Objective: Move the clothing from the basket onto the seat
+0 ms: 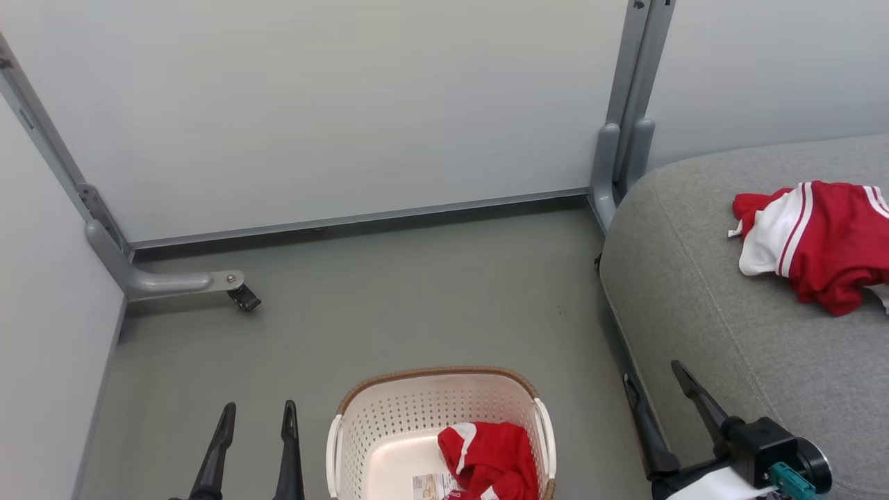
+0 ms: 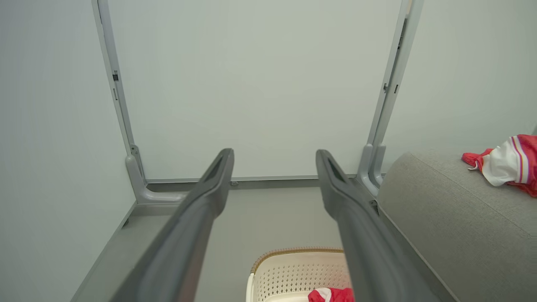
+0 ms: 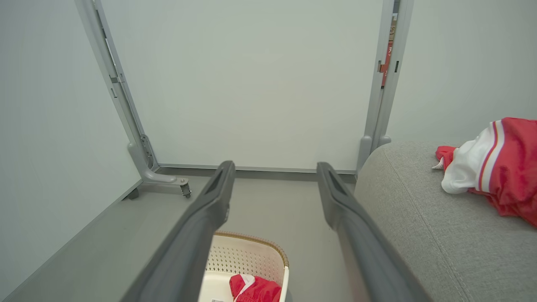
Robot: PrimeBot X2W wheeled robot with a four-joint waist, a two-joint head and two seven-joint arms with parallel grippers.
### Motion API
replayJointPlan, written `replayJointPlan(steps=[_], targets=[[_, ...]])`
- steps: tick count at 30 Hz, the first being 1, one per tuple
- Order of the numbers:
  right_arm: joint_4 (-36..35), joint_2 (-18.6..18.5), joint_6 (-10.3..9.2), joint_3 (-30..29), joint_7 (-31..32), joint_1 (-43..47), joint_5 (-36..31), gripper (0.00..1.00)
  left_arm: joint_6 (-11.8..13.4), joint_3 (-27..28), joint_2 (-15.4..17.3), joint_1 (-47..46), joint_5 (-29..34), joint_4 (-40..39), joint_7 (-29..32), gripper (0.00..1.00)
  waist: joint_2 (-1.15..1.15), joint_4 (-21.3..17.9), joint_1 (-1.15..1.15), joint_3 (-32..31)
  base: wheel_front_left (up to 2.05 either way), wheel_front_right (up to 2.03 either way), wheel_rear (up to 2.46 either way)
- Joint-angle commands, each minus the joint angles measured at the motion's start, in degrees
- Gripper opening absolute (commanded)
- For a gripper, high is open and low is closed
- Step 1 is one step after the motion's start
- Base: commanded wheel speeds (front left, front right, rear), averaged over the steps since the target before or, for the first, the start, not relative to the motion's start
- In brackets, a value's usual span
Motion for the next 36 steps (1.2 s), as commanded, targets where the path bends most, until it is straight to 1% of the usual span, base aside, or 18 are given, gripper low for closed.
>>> replayJointPlan(steps=[1,24,36], targets=[[0.14,-0.14,-0.06,0.03,-0.01,0.83,0.06,1.0,0.18,-0.02,0.0,0.85,0.46,-0.06,-0.02,1.0,0.0,-0.3,0.01,-0.19,0.0,0.0,0.0],[0.6,-0.13,-0.06,0.97,-0.01,0.67,-0.42,1.0,0.85,-1.46,0.0,1.83,1.01,-0.04,-0.03,1.0,0.0,-1.53,0.01,-0.03,0.0,0.0,0.0],[0.29,-0.12,-0.06,0.93,-0.01,0.75,-0.26,1.0,0.63,-2.34,0.0,1.66,1.26,0.18,-0.03,1.0,0.0,-1.67,0.01,1.79,0.0,0.0,0.0]])
